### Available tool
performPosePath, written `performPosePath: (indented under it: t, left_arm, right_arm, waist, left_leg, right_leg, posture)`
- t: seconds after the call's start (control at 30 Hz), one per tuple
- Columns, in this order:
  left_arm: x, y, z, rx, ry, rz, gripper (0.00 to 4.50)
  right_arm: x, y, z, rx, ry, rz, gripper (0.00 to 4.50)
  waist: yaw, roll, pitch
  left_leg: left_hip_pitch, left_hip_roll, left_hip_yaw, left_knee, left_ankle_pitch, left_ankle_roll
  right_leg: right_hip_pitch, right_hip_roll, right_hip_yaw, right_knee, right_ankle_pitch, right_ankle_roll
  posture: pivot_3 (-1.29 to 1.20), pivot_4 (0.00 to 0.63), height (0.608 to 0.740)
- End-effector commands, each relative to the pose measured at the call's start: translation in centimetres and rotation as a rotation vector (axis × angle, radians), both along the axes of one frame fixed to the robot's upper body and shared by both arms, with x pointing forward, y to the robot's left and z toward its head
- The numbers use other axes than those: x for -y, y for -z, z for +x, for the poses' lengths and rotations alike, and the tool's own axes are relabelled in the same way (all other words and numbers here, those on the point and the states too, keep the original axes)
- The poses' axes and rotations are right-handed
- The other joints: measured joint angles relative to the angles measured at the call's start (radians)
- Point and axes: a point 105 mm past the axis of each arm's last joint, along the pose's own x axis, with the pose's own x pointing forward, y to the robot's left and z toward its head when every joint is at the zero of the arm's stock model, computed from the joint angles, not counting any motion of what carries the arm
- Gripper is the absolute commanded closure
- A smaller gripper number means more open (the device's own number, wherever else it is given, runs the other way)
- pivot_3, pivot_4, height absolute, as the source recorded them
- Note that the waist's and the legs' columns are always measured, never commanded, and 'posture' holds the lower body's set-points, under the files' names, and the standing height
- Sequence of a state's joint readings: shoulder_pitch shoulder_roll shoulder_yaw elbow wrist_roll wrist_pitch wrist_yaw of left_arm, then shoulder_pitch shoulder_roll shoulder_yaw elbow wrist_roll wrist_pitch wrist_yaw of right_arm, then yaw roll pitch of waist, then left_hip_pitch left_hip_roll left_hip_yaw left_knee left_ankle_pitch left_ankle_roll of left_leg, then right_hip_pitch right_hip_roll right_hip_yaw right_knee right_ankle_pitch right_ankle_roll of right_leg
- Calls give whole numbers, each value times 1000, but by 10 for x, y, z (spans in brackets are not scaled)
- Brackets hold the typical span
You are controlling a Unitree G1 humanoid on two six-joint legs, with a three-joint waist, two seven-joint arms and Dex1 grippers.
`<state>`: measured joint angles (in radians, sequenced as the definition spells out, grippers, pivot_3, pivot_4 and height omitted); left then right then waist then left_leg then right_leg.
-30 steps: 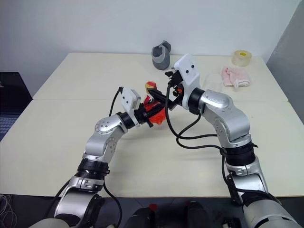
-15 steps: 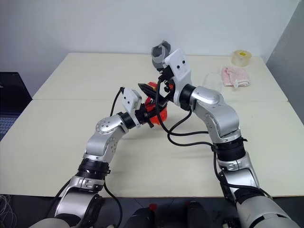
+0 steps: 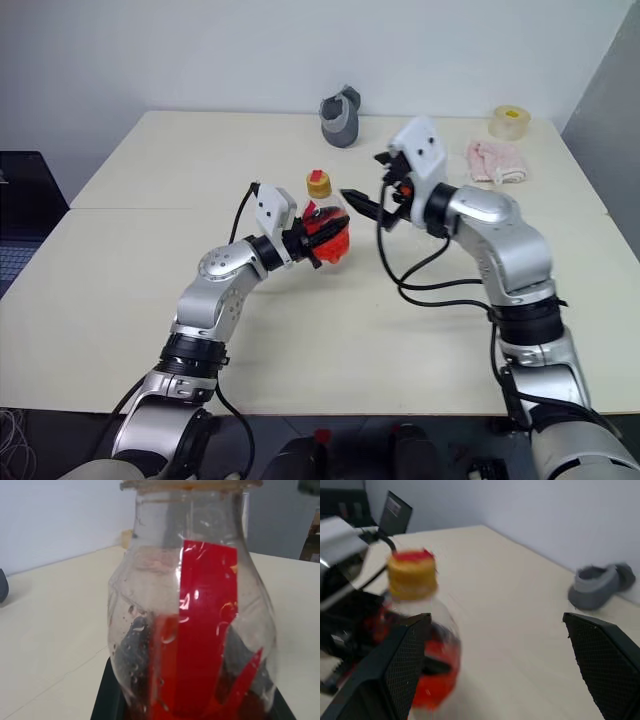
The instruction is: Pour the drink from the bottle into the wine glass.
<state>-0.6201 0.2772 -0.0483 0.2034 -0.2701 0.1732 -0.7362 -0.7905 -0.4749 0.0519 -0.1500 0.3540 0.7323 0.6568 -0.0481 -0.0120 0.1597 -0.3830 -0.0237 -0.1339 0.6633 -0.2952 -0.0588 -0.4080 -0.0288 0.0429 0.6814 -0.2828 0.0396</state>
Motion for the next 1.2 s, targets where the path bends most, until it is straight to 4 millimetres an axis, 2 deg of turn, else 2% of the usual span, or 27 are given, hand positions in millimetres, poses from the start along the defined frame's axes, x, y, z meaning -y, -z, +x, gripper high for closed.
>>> performPosePath:
  t: [0.03, 0.13, 0.33, 0.53, 0.7, 1.0, 1.2]
  left_arm:
    - [1, -20, -4, 67, 19, -24, 3509]
    - [3, -19, -5, 65, 24, -23, 3509]
    - [8, -24, -2, 74, 36, -28, 3509]
    - [8, -25, -2, 81, 41, -23, 3509]
    - [9, -26, -3, 83, 47, -20, 3509]
    - [10, -26, -4, 86, 54, -19, 3509]
    - [12, -26, -5, 84, 61, -23, 3509]
  right_arm:
    - [0, -22, -18, 55, -70, 24, 0]
    - [-6, -25, -25, 42, -124, 47, 0]
    - [-43, -33, -30, 45, -212, 122, 0]
    - [-57, -36, -16, 90, -185, 143, 0]
    - [-65, -37, -12, 105, -199, 146, 0]
    - [-57, -37, -4, 121, -148, 135, 0]
    - [-36, -31, -7, 111, -102, 95, 0]
  waist:
    - [-4, 0, 0]
    - [-6, 0, 0]
    - [-6, 0, 0]
    - [-5, 0, 0]
    - [-7, 0, 0]
    - [-8, 0, 0]
    - [-7, 0, 0]
  left_leg:
    - [0, 0, 0, 0, 0, 0]
    - [0, 0, 0, 0, 0, 1]
    - [0, 0, 0, 0, 0, 0]
    - [0, 0, -1, 0, 0, -1]
    - [0, 0, 0, 0, 0, -1]
    - [0, 0, 0, 0, 0, -1]
    - [0, 0, -1, 0, 0, -1]
  right_leg:
    - [0, 0, 0, 0, 0, 0]
    - [0, 1, 0, 0, 0, 0]
    - [0, 1, 0, 0, 0, 0]
    - [0, 0, 0, 0, 0, 0]
    - [0, 0, 0, 0, 0, 0]
    - [0, 0, 0, 0, 0, 0]
    - [0, 0, 0, 0, 0, 0]
  posture:
    - [0, 150, 740]
    - [0, 150, 740]
    - [0, 150, 740]
    - [0, 150, 740]
    - [0, 150, 740]
    - [0, 150, 740]
    - [0, 150, 740]
